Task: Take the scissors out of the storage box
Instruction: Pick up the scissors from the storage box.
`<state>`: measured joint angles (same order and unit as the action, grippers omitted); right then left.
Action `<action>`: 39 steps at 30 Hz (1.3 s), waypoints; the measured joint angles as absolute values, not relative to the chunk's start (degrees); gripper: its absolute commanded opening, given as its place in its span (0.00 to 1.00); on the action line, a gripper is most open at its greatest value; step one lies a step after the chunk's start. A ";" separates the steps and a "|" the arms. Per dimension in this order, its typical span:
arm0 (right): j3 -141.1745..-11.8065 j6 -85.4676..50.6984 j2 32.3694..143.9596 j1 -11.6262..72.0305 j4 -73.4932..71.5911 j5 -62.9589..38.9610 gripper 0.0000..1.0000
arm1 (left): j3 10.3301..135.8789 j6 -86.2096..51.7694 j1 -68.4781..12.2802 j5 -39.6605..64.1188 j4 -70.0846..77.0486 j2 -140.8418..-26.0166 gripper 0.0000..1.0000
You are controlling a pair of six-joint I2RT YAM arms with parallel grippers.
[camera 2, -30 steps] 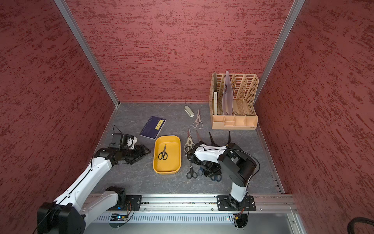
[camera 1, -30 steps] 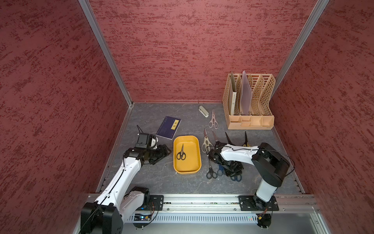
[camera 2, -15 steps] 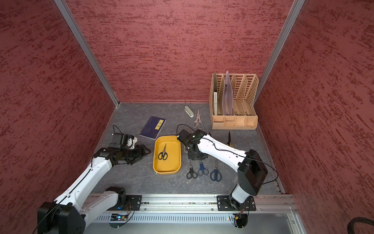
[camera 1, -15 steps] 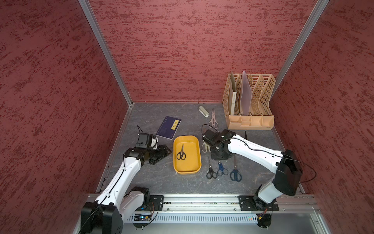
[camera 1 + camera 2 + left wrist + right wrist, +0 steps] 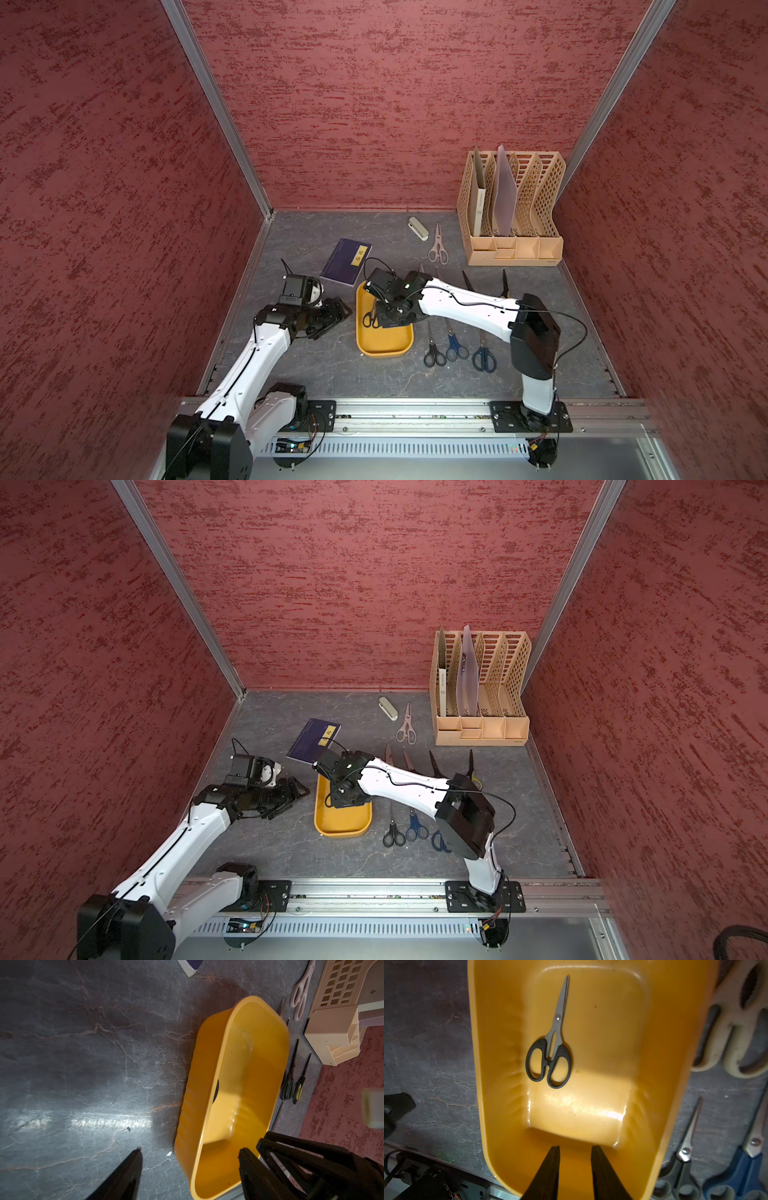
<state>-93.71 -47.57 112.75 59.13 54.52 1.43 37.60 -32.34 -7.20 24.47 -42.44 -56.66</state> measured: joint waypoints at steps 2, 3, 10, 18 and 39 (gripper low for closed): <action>-94.65 -47.51 114.80 59.55 54.24 1.10 0.31 | 37.58 -32.53 -7.20 24.34 -42.48 -56.23 0.77; -95.13 -47.44 115.70 59.64 54.24 0.99 0.31 | 37.58 -32.53 -7.20 24.32 -42.50 -56.07 0.77; -101.32 -45.63 122.48 59.68 55.42 0.95 0.31 | 37.58 -32.56 -7.20 24.16 -43.68 -54.26 0.77; -105.82 -44.14 127.28 59.68 58.89 3.27 0.32 | 37.58 -32.56 -7.20 23.66 -45.28 -51.75 0.77; -107.20 -43.51 129.97 59.61 59.83 7.31 0.30 | 37.56 -32.60 -7.22 22.50 -45.47 -51.09 0.77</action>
